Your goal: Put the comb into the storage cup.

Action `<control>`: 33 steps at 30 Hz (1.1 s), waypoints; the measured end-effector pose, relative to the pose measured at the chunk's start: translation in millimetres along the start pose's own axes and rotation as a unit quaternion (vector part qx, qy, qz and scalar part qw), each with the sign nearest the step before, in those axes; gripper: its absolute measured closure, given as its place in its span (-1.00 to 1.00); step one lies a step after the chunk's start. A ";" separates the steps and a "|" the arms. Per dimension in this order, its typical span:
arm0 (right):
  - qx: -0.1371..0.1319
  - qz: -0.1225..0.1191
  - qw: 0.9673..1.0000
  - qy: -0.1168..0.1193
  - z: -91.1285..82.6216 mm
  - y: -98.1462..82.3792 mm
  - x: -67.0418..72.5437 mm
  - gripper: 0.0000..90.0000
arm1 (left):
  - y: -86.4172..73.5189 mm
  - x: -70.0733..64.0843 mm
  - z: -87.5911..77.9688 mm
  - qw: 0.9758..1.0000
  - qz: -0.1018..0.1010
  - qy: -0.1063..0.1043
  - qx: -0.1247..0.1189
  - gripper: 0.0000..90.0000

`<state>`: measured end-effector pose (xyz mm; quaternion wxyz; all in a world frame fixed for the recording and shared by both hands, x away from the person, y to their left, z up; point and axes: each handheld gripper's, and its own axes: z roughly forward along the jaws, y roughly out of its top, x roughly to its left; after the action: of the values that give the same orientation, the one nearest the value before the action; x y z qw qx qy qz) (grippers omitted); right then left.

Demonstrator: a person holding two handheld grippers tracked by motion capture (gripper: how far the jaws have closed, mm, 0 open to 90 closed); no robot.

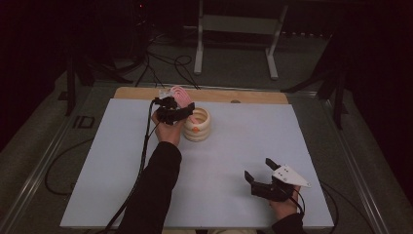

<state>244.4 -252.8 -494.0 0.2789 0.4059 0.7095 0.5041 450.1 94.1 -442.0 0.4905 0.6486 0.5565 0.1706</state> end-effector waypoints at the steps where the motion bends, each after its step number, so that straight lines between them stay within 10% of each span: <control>1: 0.000 0.000 1.000 0.000 0.1 0.0 0.0 -0.79 | -0.3 -0.3 0.4 1.000 0.003 0.001 0.002 -0.52; 18: 0.001 0.000 1.000 0.001 0.1 -0.1 0.4 -0.79 | -0.6 0.0 -0.2 0.999 0.024 0.031 0.008 -0.99; 33: 0.001 0.001 1.000 0.002 0.2 -0.2 -0.1 -0.79 | 0.1 0.0 -4.0 0.997 0.048 0.050 0.015 -1.00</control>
<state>244.5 -252.8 -494.3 0.2770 0.4059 0.7100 0.5043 447.1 95.9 -440.1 0.4439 0.6725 0.5506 0.2179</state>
